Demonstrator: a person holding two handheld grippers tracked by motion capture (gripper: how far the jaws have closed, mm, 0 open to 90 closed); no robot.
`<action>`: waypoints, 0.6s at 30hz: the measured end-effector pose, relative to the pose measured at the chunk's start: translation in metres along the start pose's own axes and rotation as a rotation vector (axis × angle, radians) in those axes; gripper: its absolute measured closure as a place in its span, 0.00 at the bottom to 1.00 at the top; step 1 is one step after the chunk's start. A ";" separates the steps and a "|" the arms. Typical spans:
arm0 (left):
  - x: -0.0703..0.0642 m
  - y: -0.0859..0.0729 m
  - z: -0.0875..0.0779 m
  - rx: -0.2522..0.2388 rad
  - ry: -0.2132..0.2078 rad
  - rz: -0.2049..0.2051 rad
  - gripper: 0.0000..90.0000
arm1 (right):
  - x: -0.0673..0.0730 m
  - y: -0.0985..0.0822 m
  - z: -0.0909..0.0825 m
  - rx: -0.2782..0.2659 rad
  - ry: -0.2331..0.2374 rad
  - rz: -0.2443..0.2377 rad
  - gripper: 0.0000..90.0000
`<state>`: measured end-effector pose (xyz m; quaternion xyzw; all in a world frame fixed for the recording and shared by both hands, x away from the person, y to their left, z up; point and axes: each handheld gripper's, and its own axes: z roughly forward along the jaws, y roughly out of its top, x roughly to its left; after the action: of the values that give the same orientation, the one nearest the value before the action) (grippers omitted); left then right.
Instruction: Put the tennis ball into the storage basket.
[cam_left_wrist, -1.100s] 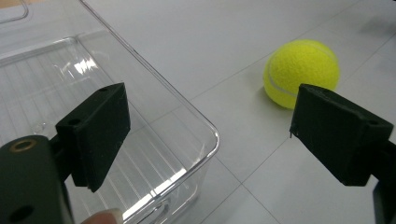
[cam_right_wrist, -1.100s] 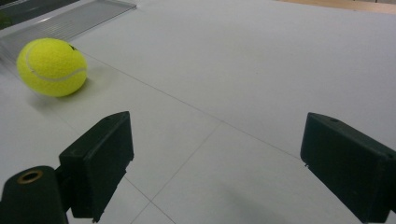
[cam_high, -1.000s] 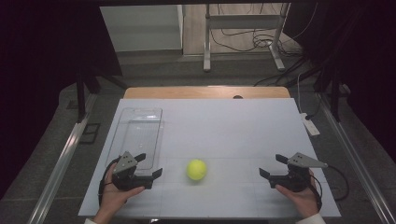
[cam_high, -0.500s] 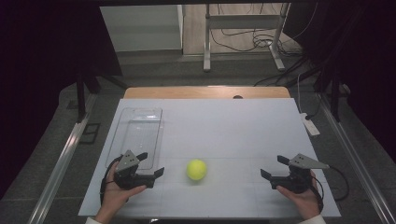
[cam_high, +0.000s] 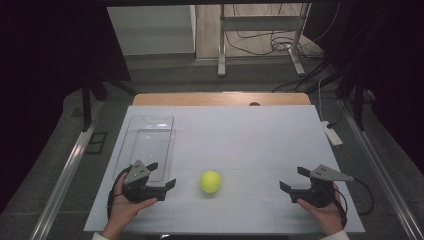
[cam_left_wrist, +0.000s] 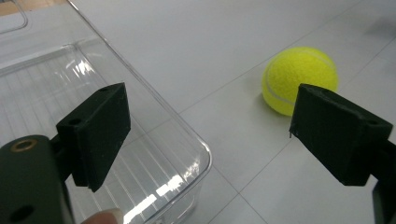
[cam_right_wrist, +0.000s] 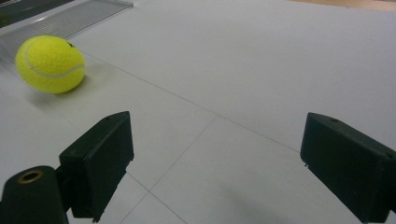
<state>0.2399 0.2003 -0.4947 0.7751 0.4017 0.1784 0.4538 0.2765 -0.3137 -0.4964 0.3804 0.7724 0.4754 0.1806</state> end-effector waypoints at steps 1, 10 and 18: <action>0.000 0.001 0.000 0.001 -0.001 0.004 0.14 | 0.000 0.000 0.000 0.001 0.000 0.000 0.11; -0.002 0.010 -0.001 0.022 -0.013 -0.003 0.13 | 0.000 0.000 0.000 0.002 0.001 -0.001 0.11; -0.004 0.014 0.003 0.054 -0.039 -0.009 0.12 | 0.000 0.000 -0.001 0.005 -0.002 -0.005 0.11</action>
<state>0.2457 0.1914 -0.4841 0.7886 0.4010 0.1504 0.4411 0.2761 -0.3145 -0.4965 0.3794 0.7744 0.4725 0.1818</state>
